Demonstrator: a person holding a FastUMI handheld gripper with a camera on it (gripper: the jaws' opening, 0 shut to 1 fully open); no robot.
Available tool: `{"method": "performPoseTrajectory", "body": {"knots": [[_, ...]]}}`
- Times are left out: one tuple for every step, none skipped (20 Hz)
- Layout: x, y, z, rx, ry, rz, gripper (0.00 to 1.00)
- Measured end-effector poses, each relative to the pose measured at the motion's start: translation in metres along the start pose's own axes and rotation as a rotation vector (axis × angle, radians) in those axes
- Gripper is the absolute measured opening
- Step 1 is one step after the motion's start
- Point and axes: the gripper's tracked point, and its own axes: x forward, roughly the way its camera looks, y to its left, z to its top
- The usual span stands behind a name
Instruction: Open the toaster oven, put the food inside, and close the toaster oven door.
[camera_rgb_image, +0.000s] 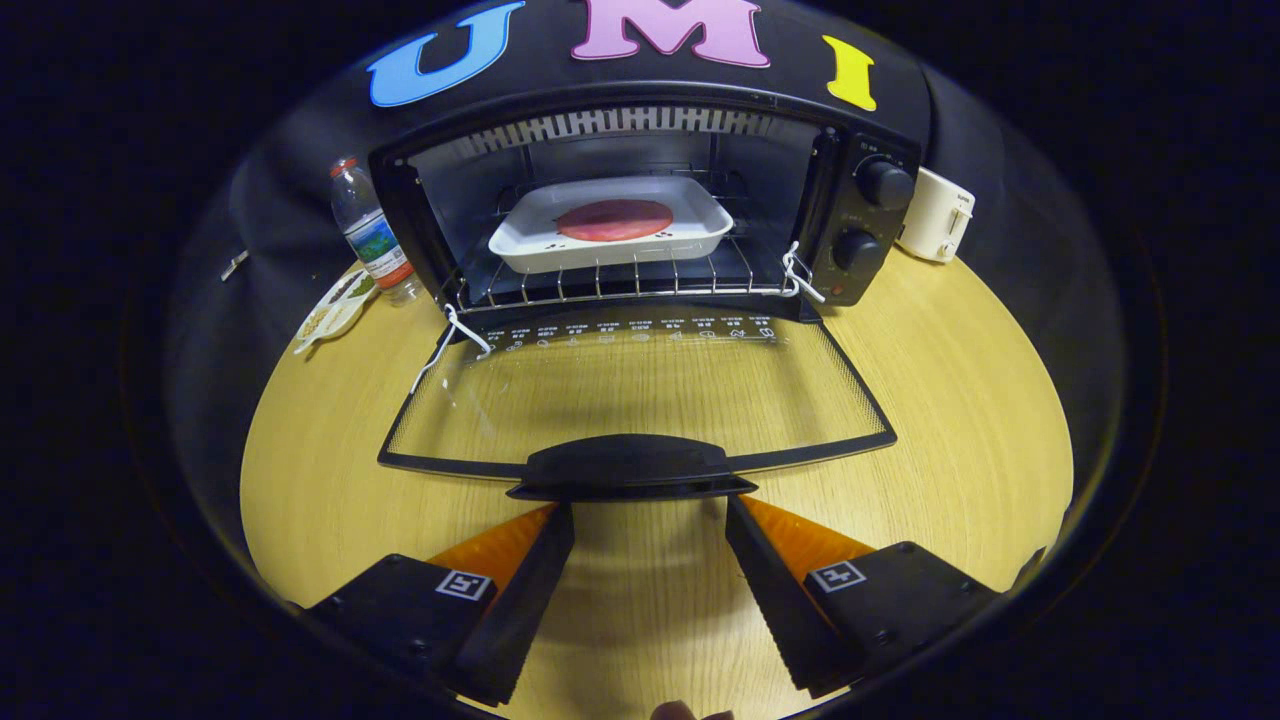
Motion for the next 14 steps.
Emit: {"method": "performPoseTrajectory", "body": {"knots": [[-0.005,0.000,0.002,0.003,-0.011,0.004,0.99],[-0.010,0.000,0.005,0.007,-0.021,0.010,0.99],[-0.014,0.000,0.008,0.009,-0.033,0.015,0.99],[-0.019,0.001,0.012,0.009,-0.047,0.020,0.99],[-0.024,0.001,0.016,0.008,-0.065,0.024,0.99],[-0.030,0.001,0.021,0.008,-0.082,0.028,0.99],[-0.036,0.002,0.027,0.009,-0.100,0.033,0.99],[-0.041,0.003,0.033,0.011,-0.119,0.037,0.99],[-0.046,0.003,0.040,0.011,-0.139,0.041,0.99],[-0.051,0.003,0.047,0.012,-0.158,0.042,0.99],[-0.055,0.004,0.056,0.016,-0.179,0.043,0.99],[-0.060,0.005,0.065,0.023,-0.196,0.044,0.99],[-0.068,0.004,0.076,0.030,-0.220,0.046,0.99],[-0.074,0.004,0.086,0.035,-0.241,0.047,0.99]]}}
